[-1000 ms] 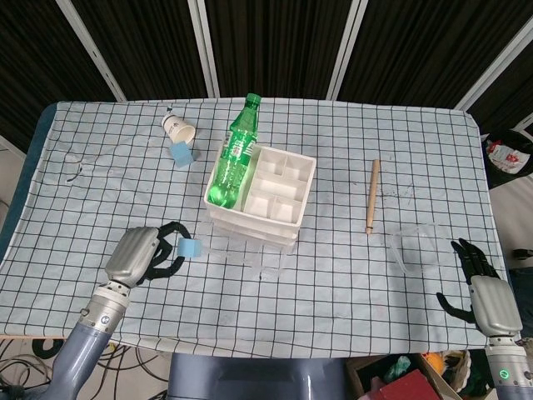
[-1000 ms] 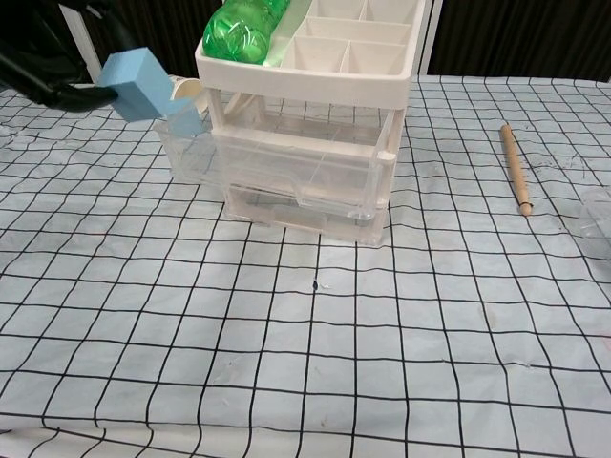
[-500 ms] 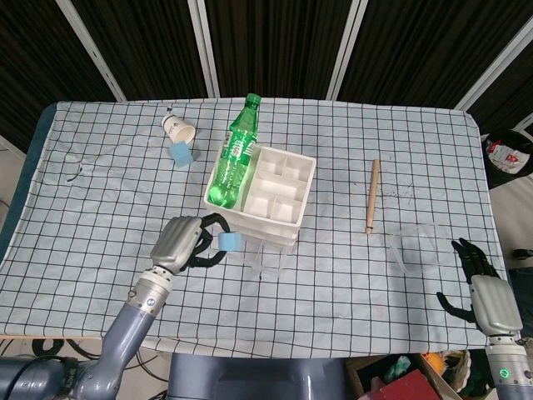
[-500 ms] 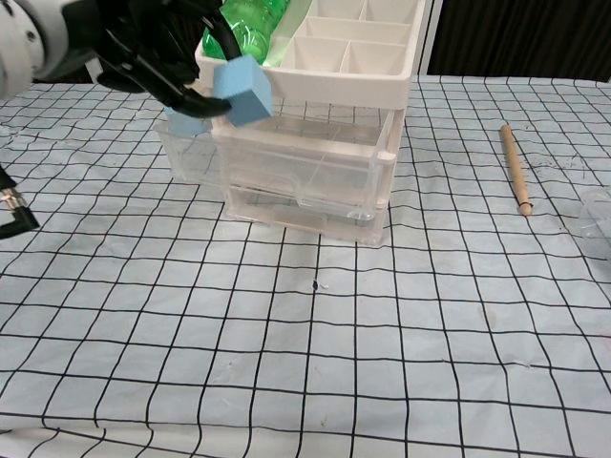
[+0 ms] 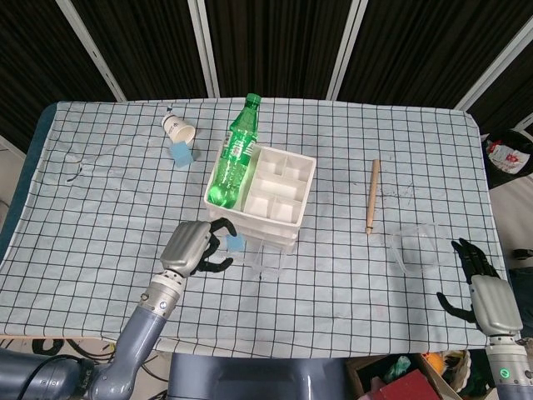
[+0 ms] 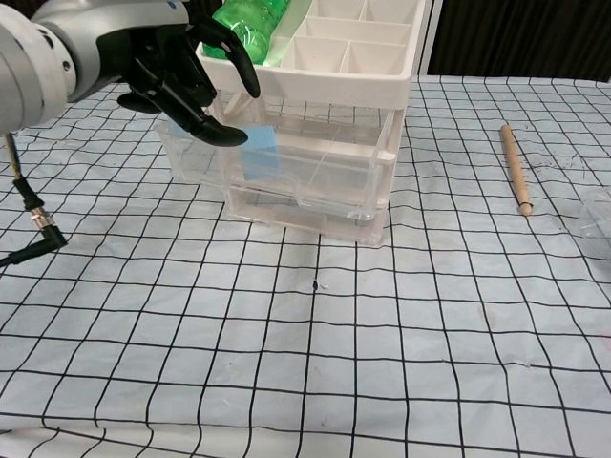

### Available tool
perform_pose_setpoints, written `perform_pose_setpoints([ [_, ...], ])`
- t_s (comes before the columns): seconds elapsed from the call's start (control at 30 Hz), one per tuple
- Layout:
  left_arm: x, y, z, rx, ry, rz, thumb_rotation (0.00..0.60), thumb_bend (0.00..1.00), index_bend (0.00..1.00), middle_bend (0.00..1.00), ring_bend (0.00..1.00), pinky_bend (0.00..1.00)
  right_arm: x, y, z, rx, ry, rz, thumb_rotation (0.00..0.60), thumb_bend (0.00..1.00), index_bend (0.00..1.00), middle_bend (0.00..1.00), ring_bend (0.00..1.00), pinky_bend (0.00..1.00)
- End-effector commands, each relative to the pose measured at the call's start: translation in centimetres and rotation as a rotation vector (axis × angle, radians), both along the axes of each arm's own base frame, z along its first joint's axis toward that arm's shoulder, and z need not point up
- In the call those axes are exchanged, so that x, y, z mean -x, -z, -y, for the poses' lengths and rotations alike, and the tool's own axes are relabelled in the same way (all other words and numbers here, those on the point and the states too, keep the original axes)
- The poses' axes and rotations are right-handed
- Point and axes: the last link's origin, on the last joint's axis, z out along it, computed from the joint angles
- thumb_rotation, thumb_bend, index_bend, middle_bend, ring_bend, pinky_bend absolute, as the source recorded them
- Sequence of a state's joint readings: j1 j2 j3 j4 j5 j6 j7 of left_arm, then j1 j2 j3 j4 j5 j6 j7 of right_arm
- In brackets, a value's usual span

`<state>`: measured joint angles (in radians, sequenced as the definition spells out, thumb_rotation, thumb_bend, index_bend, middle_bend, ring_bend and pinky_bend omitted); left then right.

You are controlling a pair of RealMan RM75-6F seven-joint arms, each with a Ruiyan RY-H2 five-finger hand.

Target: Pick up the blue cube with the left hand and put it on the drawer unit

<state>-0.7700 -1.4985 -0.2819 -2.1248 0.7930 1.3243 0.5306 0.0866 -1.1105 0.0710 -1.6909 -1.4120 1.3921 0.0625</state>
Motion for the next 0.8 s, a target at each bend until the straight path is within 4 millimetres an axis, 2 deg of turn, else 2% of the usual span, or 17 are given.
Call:
perform_pose_setpoints([
  [0.03, 0.6, -1.0, 0.5, -0.009, 0.001, 0.014, 0.6, 0.27, 0.45, 1.0, 1.0, 0.97, 0.0, 0.0, 0.0, 0.002, 0.0, 0.0, 0.6, 0.24, 0.0, 0.0, 0.01, 0.19],
  [0.2, 1.8, -2.9, 1.8, -0.021, 0.009, 0.01, 0.6, 0.32, 0.56, 1.0, 1.0, 0.97, 0.0, 0.0, 0.0, 0.001, 0.002, 0.0, 0.6, 0.25, 0.0, 0.0, 0.01, 0.19],
  [0.37, 3.7, -3.3, 3.1, -0.005, 0.0, -0.04, 0.6, 0.38, 0.68, 1.0, 1.0, 0.97, 0.0, 0.1, 0.0, 0.001, 0.003, -0.001, 0.6, 0.25, 0.0, 0.0, 0.01, 0.19],
  [0.57, 5.3, -1.9, 4.1, 0.067, 0.001, -0.101, 0.6, 0.43, 0.71, 1.0, 1.0, 0.97, -0.1, 0.1, -0.1, -0.001, 0.002, -0.002, 0.6, 0.25, 0.0, 0.0, 0.01, 0.19],
  [0.8, 5.4, 0.5, 4.4, 0.138, 0.023, -0.141, 0.6, 0.43, 0.7, 1.0, 1.0, 0.97, 0.0, 0.1, -0.1, -0.002, 0.008, -0.001, 0.6, 0.26, 0.0, 0.0, 0.01, 0.19],
])
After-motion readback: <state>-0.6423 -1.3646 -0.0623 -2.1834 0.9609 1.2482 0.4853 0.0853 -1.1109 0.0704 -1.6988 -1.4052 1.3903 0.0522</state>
